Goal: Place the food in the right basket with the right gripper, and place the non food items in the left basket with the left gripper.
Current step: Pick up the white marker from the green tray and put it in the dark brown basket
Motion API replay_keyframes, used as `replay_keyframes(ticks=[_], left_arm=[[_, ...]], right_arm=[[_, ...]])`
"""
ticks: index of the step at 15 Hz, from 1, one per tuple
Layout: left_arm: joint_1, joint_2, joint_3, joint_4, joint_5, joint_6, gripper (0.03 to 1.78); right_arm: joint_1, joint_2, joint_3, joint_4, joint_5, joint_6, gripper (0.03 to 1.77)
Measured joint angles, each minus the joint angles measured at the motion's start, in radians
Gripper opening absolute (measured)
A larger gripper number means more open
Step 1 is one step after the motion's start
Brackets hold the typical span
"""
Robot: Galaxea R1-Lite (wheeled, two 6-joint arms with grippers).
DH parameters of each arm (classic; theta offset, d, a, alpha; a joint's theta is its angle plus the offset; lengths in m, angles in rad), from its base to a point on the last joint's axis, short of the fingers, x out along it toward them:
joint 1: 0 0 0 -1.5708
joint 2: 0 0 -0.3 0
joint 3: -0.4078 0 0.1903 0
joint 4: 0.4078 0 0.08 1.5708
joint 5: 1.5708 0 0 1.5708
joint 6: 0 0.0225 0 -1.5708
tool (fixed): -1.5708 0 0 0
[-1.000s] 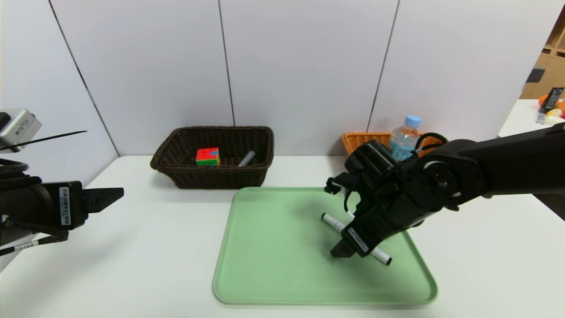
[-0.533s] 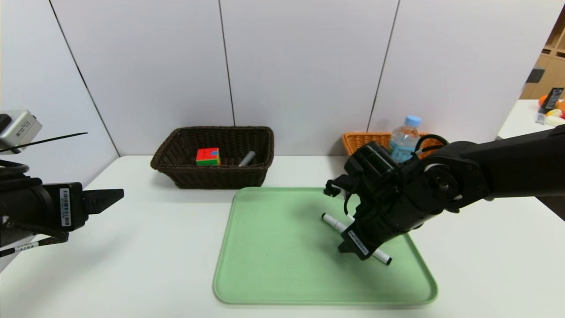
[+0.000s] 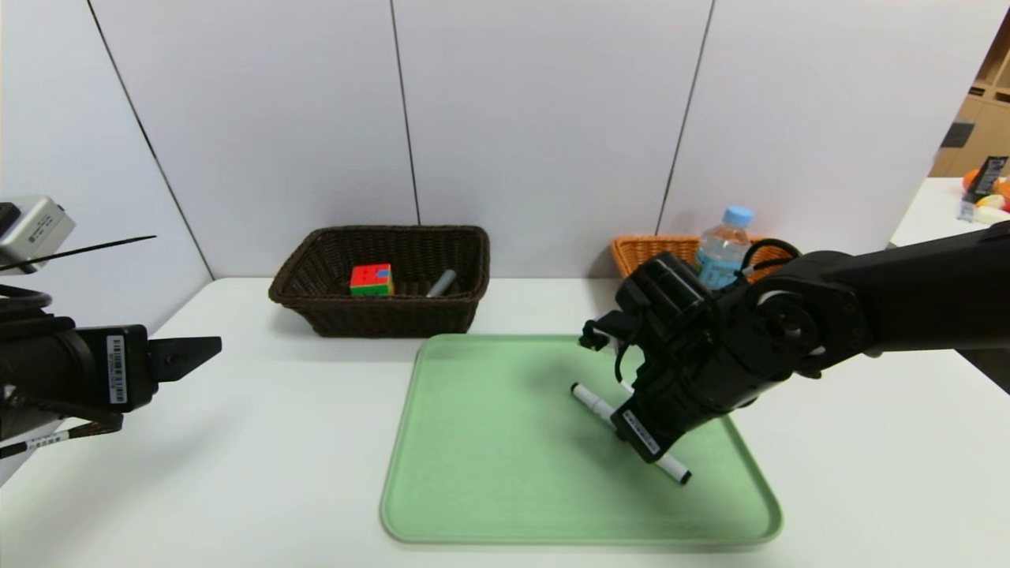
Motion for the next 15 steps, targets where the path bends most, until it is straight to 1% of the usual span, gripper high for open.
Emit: replay_keyframes(ticks=[4, 7, 12, 13, 15], left_arm=[[0.000, 0.000, 0.002, 0.001, 0.000, -0.001, 1.69], [0.000, 0.001, 0.004, 0.001, 0.000, -0.002, 1.69], [-0.010, 0.011, 0.004, 0.000, -0.001, -0.003, 1.69], [-0.012, 0.013, 0.007, 0.000, 0.000, -0.004, 1.69], [-0.013, 0.015, 0.012, 0.000, 0.000, -0.007, 1.69]], right_arm=[[0.000, -0.019, -0.011, -0.004, 0.004, 0.004, 0.15], [0.001, -0.073, -0.075, -0.008, 0.008, 0.008, 0.15], [0.035, -0.189, -0.264, -0.039, -0.009, 0.025, 0.16], [0.040, -0.200, -0.308, -0.050, -0.006, 0.025, 0.16], [0.053, -0.192, -0.396, -0.123, 0.010, 0.029, 0.16]])
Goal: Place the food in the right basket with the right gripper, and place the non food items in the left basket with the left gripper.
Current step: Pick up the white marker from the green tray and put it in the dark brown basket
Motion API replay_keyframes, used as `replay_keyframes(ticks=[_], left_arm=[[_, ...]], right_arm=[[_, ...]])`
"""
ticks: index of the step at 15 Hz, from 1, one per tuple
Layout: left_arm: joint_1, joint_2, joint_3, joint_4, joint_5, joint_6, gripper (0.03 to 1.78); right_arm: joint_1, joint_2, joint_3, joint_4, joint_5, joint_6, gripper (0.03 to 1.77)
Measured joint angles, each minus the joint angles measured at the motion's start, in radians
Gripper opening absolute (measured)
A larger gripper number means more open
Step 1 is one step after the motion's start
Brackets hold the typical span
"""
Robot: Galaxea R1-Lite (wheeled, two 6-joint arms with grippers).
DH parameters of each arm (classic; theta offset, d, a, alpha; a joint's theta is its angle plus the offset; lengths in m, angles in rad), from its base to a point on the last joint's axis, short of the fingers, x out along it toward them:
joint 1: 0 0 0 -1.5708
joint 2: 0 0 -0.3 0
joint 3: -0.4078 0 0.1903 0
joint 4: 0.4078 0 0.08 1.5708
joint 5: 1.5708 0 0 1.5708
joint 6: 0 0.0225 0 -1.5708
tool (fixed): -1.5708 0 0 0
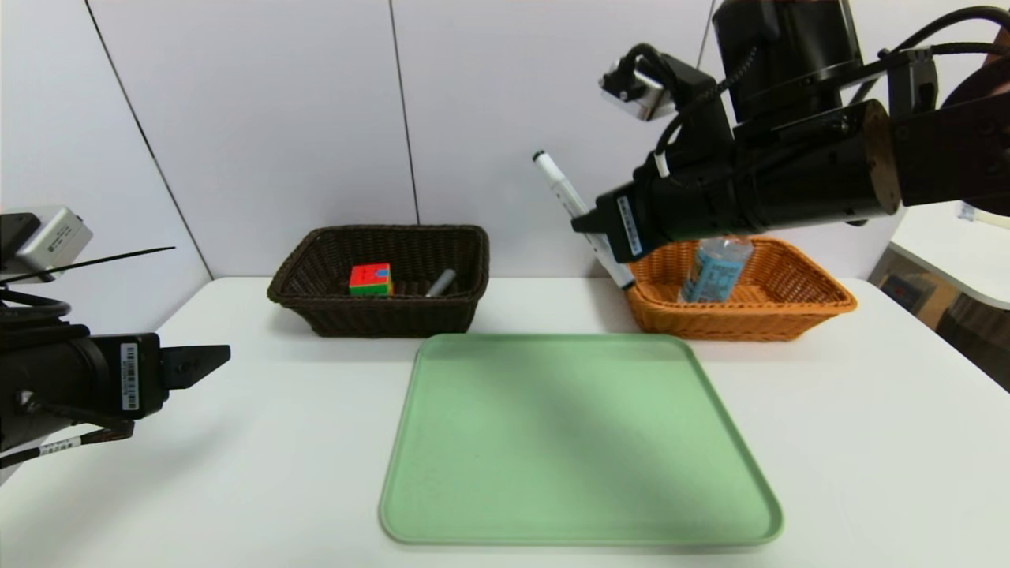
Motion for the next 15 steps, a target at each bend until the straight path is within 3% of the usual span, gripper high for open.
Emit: replay_keyframes(ticks=[7, 13, 15], left_arm=[[-0.016, 0.001, 0.018, 0.000, 0.000, -0.001, 1.69], [-0.050, 0.004, 0.042, 0.000, 0.000, -0.001, 1.69], [-0.054, 0.004, 0.053, 0.000, 0.000, 0.000, 1.69]], right_arm=[[0.022, 0.223, -0.199, -0.359, 0.033, 0.039, 0.16], [0.075, 0.466, -0.281, -0.724, 0.031, 0.155, 0.16], [0.097, 0.516, -0.283, -0.782, 0.029, 0.205, 0.16]])
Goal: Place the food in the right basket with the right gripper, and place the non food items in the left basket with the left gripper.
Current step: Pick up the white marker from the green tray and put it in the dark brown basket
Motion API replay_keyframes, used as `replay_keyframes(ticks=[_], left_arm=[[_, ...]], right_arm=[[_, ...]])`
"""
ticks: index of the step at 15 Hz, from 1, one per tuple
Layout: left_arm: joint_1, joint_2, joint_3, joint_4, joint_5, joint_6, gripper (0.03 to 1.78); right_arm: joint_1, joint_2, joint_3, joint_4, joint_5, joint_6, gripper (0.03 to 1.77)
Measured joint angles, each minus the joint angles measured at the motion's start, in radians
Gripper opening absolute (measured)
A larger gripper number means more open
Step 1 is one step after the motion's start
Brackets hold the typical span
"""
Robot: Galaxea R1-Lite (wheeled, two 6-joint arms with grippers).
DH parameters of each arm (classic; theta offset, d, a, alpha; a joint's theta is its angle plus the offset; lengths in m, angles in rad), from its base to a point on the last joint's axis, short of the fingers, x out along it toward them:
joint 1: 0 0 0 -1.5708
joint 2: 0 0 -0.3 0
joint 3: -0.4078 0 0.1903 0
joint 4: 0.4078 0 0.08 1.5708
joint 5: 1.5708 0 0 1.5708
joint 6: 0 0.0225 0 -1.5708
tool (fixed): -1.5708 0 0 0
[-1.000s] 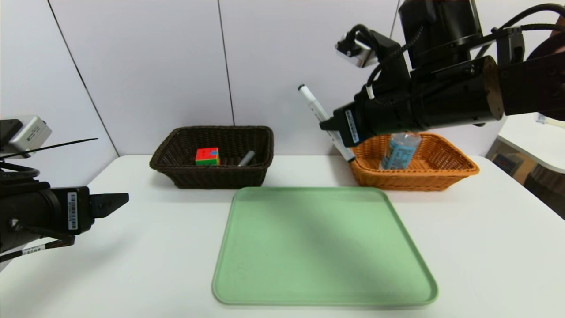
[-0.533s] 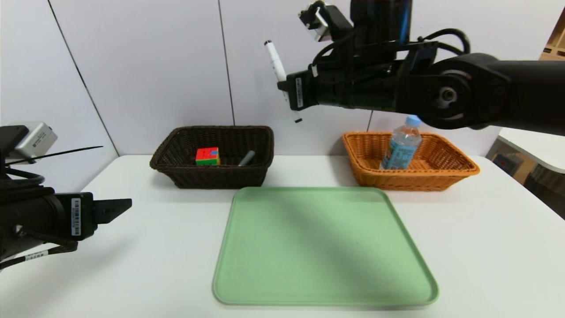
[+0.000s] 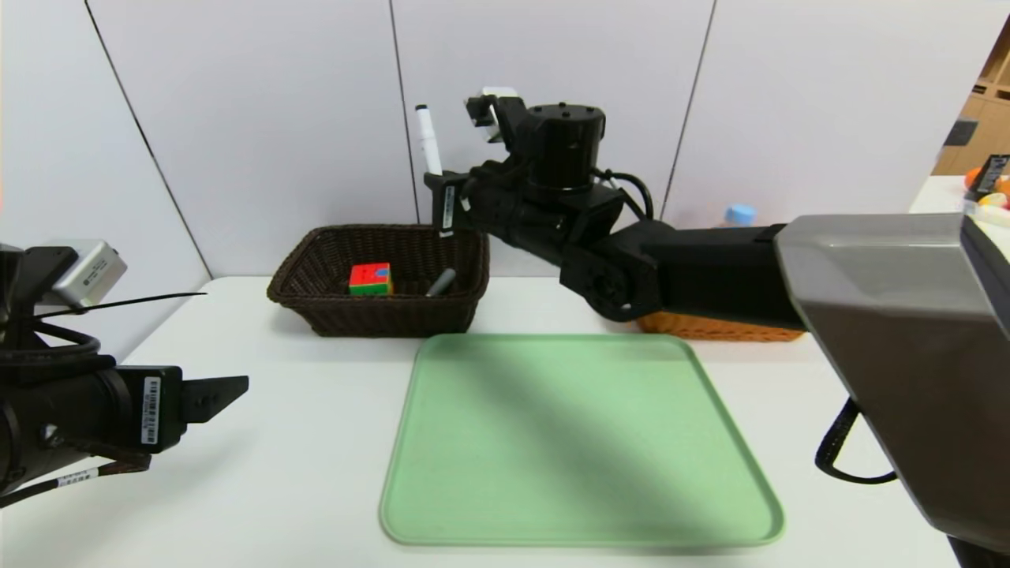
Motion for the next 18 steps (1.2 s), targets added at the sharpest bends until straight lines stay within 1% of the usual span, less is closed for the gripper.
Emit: replay_keyframes(ticks=[3, 5, 10, 13, 18], left_arm=[[-0.010, -0.003, 0.017, 0.000, 0.002, 0.000, 1.69], [-0.013, -0.006, 0.023, 0.000, 0.003, -0.001, 1.69], [-0.015, -0.008, 0.026, 0.000, 0.002, -0.001, 1.69], [-0.016, -0.008, 0.026, 0.000, 0.002, 0.001, 1.69], [-0.022, -0.005, 0.025, 0.000, 0.001, 0.000, 1.69]], right_arm=[[0.016, 0.061, -0.004, -0.106, -0.002, 0.016, 0.16], [0.018, 0.099, -0.006, -0.189, -0.024, 0.019, 0.16], [0.010, 0.151, -0.007, -0.239, -0.031, 0.034, 0.16], [0.000, 0.171, -0.007, -0.239, -0.027, 0.056, 0.16], [-0.016, 0.201, -0.008, -0.239, -0.018, 0.059, 0.16]])
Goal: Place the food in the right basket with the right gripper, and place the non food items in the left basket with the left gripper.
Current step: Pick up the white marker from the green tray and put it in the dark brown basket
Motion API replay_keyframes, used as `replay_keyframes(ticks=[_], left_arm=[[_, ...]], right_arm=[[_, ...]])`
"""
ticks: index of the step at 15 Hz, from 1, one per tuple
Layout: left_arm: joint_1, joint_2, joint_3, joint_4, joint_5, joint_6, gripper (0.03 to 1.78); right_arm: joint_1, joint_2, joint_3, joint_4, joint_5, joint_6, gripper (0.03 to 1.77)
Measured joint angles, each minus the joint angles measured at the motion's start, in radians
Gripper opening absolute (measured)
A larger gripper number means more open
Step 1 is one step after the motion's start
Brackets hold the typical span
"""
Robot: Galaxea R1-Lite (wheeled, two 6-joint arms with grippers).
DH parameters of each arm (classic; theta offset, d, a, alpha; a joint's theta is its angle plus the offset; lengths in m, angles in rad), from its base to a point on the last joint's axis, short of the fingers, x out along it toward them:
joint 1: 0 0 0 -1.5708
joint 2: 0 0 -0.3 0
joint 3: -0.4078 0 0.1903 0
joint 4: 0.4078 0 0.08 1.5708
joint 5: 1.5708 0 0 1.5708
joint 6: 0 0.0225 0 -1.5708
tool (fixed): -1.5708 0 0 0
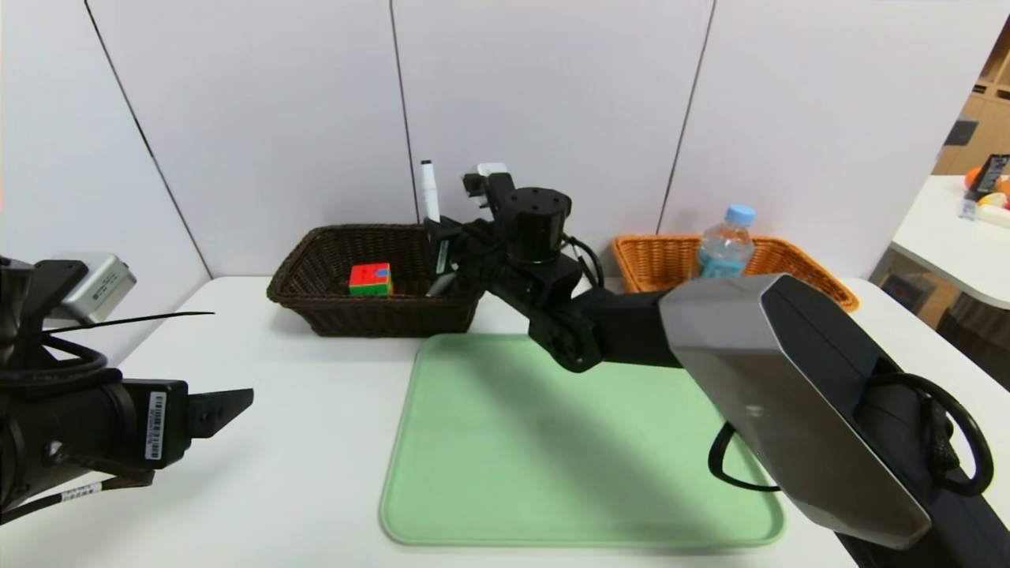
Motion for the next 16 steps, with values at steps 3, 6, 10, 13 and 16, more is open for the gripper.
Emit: replay_keyframes(ticks=[3, 6, 10, 13, 16], left_arm=[[-0.001, 0.003, 0.001, 0.000, 0.000, -0.002, 1.69], [-0.001, 0.007, 0.001, 0.000, 0.000, -0.002, 1.69], [-0.001, 0.011, 0.002, 0.000, 0.000, -0.003, 1.69], [0.000, 0.015, 0.003, 0.000, 0.000, -0.004, 1.69], [-0.001, 0.019, 0.003, 0.000, 0.000, -0.006, 1.69]], right_arm=[[-0.008, 0.021, -0.001, 0.000, 0.001, 0.000, 0.16], [-0.014, 0.040, -0.001, 0.000, 0.003, 0.000, 0.16], [-0.020, 0.051, -0.001, 0.000, 0.007, 0.000, 0.16], [-0.020, 0.053, -0.001, 0.001, 0.006, 0.000, 0.16], [-0.020, 0.055, -0.001, 0.001, 0.004, 0.000, 0.42]])
